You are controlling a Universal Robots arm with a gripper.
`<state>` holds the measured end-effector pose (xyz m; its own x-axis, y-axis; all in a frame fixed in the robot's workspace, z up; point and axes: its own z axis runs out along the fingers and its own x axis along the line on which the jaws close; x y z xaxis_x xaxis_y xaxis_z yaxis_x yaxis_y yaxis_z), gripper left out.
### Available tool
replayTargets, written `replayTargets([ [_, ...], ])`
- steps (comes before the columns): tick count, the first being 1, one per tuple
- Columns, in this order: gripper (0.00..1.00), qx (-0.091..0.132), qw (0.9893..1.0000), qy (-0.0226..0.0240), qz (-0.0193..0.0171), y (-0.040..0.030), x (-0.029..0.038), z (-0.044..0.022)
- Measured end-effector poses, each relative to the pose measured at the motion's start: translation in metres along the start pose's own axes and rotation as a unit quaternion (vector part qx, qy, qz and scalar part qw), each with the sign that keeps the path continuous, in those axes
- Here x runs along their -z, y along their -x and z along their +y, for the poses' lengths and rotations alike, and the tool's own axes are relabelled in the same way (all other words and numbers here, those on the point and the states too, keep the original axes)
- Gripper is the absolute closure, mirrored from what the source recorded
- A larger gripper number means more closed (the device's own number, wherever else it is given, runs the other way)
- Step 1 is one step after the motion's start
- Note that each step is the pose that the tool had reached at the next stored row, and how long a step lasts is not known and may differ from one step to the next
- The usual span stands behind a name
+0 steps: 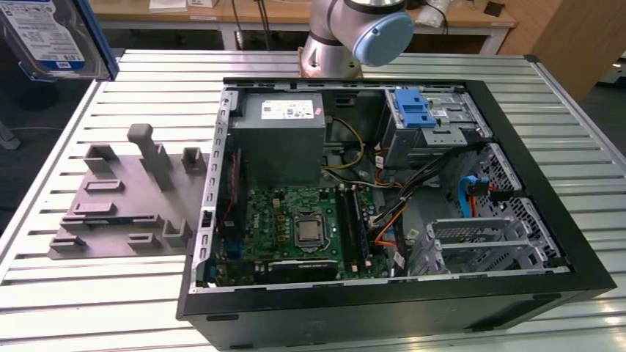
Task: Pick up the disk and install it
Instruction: 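Pick up the disk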
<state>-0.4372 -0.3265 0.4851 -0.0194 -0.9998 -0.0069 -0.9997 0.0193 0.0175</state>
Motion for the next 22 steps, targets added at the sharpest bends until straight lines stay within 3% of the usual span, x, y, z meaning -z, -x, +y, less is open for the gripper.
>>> replayTargets([
  [5,0.64,0.0,1.0,0.0001,0.0,0.0001,0.0085,0.0001],
  [13,0.64,0.0,1.0,0.0,0.0,-0.0003,0.0092,0.0003],
  [22,0.64,0.0,1.0,0.0,0.0,-0.0156,0.0093,-0.0002],
])
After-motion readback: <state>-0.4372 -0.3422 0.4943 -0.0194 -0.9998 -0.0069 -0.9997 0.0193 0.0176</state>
